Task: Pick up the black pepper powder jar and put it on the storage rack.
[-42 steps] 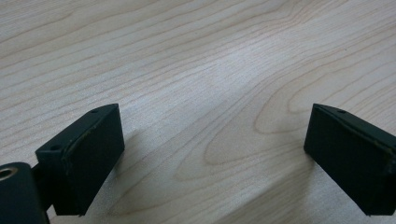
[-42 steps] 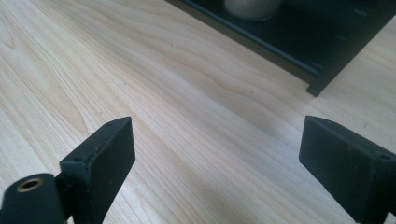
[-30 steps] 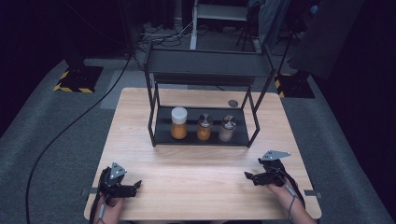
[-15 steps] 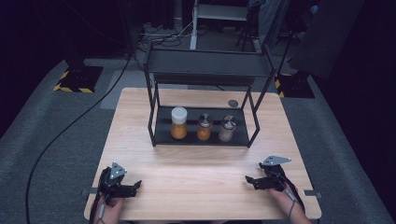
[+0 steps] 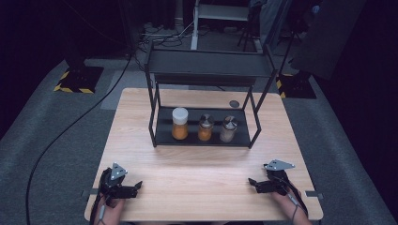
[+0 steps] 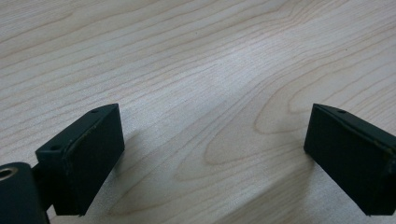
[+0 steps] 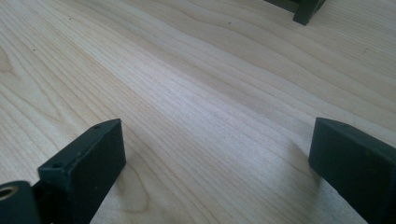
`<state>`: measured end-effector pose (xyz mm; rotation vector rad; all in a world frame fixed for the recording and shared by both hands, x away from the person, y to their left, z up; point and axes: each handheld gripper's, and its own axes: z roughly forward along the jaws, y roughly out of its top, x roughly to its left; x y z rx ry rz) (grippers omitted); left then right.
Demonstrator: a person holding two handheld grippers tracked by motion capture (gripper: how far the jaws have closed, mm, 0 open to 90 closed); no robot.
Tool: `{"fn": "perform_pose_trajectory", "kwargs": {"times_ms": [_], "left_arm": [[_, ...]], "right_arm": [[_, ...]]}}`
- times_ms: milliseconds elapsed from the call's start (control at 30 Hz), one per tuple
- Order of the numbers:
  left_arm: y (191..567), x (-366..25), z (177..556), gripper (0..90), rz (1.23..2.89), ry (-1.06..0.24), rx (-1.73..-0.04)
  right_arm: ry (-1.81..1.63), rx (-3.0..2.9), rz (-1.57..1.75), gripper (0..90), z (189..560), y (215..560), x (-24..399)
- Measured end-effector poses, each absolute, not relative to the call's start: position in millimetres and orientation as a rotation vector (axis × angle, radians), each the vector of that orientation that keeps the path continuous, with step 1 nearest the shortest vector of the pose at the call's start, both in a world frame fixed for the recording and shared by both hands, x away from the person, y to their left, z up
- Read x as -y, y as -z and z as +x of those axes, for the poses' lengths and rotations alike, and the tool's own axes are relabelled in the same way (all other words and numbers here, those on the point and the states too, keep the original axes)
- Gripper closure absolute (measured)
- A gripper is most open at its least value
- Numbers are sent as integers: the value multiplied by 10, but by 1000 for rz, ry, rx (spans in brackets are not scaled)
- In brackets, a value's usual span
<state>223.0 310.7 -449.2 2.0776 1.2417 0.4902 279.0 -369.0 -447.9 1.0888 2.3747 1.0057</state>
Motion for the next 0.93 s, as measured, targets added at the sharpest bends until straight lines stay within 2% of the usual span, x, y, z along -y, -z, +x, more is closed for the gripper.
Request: {"fn": "perform_pose_trajectory", "kwargs": {"times_ms": [933], "left_arm": [[4491, -3107, 2230, 50, 2078, -490, -1242]], "right_arm": [[-1001, -2374, 1096, 21, 2794, 4478, 3685]]}}
